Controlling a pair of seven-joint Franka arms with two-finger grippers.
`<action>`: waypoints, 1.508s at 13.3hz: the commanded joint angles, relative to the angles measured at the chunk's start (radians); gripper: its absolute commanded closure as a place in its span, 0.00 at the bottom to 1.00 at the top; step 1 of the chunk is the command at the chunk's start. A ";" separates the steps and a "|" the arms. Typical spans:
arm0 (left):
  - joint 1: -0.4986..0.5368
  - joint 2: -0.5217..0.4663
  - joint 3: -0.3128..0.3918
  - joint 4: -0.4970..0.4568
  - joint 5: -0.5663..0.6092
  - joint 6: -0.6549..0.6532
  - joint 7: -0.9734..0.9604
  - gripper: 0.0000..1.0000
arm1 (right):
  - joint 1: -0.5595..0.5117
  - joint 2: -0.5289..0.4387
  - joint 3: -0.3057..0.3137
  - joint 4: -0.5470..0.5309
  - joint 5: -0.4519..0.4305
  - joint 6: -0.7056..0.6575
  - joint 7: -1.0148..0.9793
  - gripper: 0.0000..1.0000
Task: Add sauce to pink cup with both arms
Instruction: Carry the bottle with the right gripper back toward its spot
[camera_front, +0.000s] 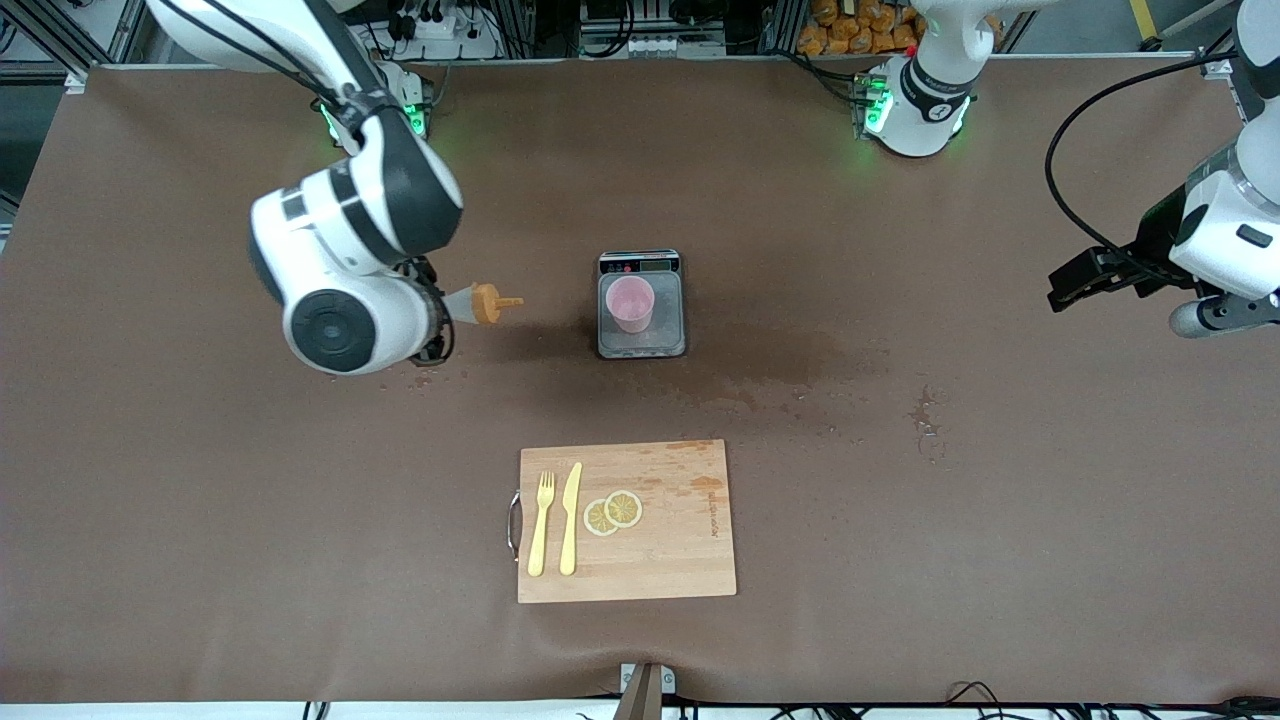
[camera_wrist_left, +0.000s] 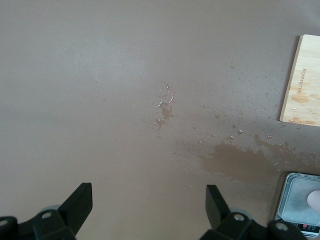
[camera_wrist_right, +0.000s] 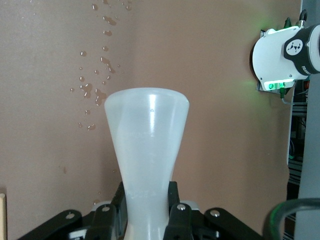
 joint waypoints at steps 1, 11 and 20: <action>0.002 -0.005 0.001 -0.003 -0.019 0.000 -0.011 0.00 | -0.064 -0.049 0.013 -0.042 0.061 -0.007 -0.060 0.76; 0.003 -0.004 0.001 -0.005 -0.019 0.002 -0.008 0.00 | -0.392 -0.048 0.012 -0.048 0.270 -0.122 -0.495 0.74; 0.002 0.001 0.001 -0.005 -0.017 0.002 -0.008 0.00 | -0.651 0.057 0.012 -0.075 0.368 -0.164 -0.918 0.71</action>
